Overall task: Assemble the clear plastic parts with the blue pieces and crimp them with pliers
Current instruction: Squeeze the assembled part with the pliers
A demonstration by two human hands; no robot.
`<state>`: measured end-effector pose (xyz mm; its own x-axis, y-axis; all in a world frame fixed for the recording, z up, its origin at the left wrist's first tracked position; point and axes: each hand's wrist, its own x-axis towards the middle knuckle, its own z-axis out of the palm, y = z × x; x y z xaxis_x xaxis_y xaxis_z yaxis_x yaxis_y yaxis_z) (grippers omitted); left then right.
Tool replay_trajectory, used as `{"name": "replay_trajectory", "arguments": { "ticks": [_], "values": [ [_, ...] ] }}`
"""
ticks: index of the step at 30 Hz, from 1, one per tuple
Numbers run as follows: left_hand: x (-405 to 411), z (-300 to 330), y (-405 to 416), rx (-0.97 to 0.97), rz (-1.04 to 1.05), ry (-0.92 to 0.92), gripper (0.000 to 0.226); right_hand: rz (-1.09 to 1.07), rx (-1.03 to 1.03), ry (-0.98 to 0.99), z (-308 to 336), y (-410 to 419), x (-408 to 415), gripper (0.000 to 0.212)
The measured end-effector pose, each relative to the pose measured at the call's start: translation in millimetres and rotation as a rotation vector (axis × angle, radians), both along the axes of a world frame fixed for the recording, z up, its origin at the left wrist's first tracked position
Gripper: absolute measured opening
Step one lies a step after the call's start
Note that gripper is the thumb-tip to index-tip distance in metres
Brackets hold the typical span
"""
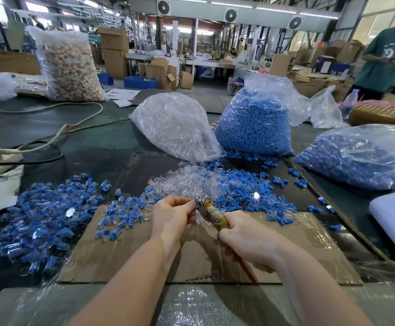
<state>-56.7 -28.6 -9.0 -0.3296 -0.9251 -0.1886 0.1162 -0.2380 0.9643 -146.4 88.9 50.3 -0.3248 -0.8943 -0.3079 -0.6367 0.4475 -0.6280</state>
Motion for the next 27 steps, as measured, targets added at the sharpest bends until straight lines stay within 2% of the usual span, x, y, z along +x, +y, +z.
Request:
{"name": "replay_trajectory", "arguments": {
  "ticks": [4,8,12,17,19,22,24,27],
  "values": [
    [-4,0,3,0.007,0.013,0.010,0.012,-0.002,0.003,0.070,-3,0,0,0.021],
    [-2,-1,5,0.008,0.001,0.000,0.008,-0.019,0.008,0.054,-8,-1,1,0.026],
    [-1,0,4,-0.024,0.007,-0.001,0.008,-0.004,-0.026,0.050,-12,-2,0,0.011],
    [10,2,-4,-0.084,0.060,-0.033,0.009,-0.039,-0.104,0.000,-9,0,-6,0.015],
    [22,1,-12,-0.299,0.123,-0.232,0.008,-0.084,-0.129,0.100,-15,0,-11,0.013],
    [45,3,-27,-0.667,0.216,-0.595,0.005,-0.180,-0.068,0.471,-30,-1,-21,0.027],
    [59,1,-40,-0.781,0.263,-0.718,0.012,-0.232,-0.029,0.650,-38,1,-26,0.038],
    [76,-5,-57,-0.841,0.283,-0.886,0.017,-0.266,0.010,0.781,-49,4,-32,0.052]
  ]
}}
